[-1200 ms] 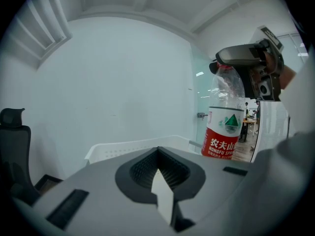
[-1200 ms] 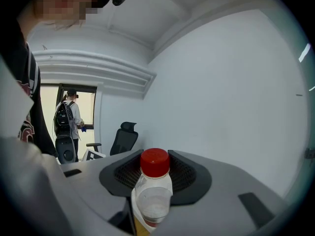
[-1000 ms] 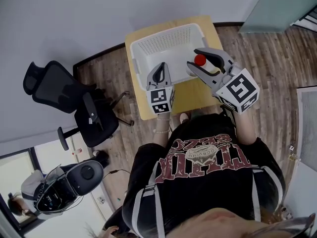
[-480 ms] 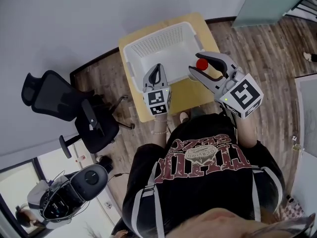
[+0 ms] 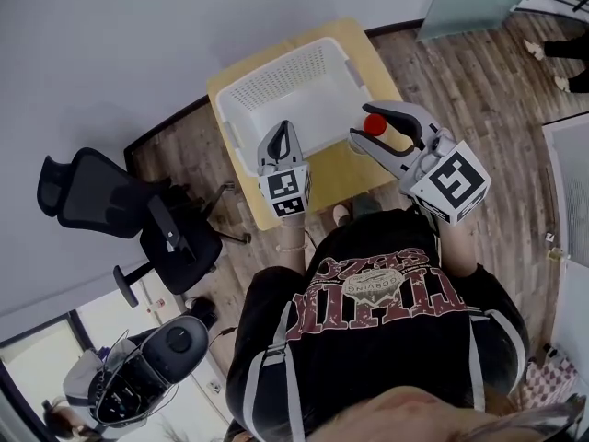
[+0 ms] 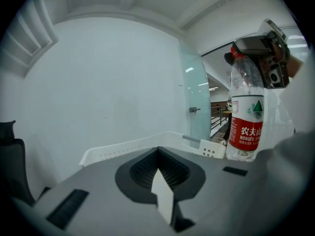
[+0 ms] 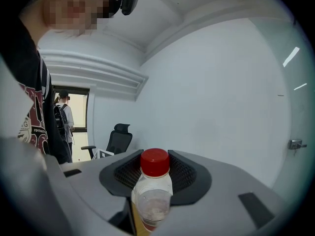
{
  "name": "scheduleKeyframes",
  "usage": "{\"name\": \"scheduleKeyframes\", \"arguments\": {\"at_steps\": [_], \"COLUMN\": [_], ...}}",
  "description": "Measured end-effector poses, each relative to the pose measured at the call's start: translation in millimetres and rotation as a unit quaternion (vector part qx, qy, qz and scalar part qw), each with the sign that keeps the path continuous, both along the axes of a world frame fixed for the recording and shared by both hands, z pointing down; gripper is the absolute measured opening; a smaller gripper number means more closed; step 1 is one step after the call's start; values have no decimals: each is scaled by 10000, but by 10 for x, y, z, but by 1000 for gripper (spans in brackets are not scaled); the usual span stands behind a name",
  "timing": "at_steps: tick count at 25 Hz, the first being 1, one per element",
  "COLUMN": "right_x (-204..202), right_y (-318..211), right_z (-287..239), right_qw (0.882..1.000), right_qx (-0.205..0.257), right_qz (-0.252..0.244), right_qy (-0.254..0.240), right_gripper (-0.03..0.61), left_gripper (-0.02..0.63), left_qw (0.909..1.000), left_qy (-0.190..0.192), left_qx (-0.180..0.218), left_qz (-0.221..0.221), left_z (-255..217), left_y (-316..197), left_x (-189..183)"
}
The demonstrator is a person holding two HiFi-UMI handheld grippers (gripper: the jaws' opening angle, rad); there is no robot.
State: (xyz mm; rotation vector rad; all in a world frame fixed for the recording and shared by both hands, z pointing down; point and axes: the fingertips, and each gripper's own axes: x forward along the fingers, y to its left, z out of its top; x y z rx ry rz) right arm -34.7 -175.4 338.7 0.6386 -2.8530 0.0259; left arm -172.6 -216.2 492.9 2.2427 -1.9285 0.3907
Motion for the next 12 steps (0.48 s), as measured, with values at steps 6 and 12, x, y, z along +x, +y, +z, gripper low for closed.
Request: {"name": "scheduleKeyframes", "arguments": {"at_steps": [6, 12], "right_x": [37, 65], "right_y": [-7, -22], "right_z": [114, 302], "right_qw": [9999, 9994], "right_qx": [-47, -235], "right_qz": [104, 185], "right_qy": [113, 199], "right_gripper": [166, 166], "left_gripper": [46, 46], "left_qw": [9999, 9998], "left_qy": [-71, -159], "left_qx": [-20, -21], "left_qz": [77, 119], "left_z": [10, 8], "left_y": [11, 5], "left_x": [24, 35]}}
